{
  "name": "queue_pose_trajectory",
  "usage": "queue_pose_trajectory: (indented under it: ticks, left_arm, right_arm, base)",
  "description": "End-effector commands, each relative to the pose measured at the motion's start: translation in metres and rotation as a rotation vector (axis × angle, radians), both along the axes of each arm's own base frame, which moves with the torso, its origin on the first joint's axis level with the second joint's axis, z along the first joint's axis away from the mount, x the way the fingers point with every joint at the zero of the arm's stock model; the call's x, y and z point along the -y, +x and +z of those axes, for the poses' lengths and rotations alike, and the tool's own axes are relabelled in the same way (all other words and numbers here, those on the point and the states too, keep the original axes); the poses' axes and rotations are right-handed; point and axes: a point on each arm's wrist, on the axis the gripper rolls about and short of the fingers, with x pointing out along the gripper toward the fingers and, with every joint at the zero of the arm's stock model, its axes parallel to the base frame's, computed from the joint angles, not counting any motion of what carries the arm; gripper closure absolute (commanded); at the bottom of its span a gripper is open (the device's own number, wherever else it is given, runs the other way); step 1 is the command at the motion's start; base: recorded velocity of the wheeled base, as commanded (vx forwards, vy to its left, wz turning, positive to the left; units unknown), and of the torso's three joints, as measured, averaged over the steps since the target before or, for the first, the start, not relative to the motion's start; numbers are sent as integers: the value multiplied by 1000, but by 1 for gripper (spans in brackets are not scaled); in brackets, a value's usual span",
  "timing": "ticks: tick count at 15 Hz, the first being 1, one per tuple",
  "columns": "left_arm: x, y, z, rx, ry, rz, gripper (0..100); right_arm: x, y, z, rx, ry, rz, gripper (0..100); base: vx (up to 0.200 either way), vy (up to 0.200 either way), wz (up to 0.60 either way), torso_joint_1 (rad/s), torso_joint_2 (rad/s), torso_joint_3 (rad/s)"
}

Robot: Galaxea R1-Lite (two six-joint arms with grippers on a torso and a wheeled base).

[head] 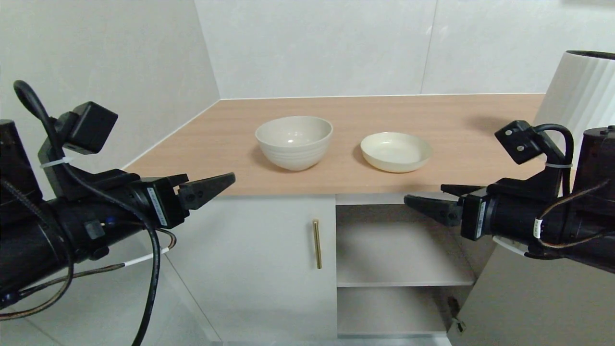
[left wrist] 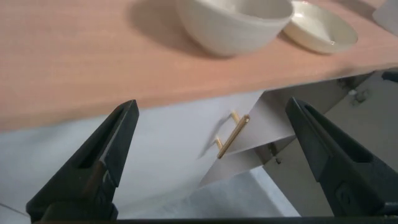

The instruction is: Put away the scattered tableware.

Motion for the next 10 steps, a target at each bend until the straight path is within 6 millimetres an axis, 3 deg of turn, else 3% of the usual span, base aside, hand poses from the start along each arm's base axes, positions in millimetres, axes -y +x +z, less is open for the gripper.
queue_pose_trajectory:
  ticks: [1,10]
  left_arm:
    - [1,3,-3,-13,4,-1,0]
    - [4,9,-11,-46,14,-5,0]
  right_arm:
    - [-1,4,-5,-14,-8,-3,0]
    - [-1,7,-8,-24,-16,-10,0]
  base:
    - [0,0,0,173,-466,-310]
    - [0,0,0,189,-487,-289]
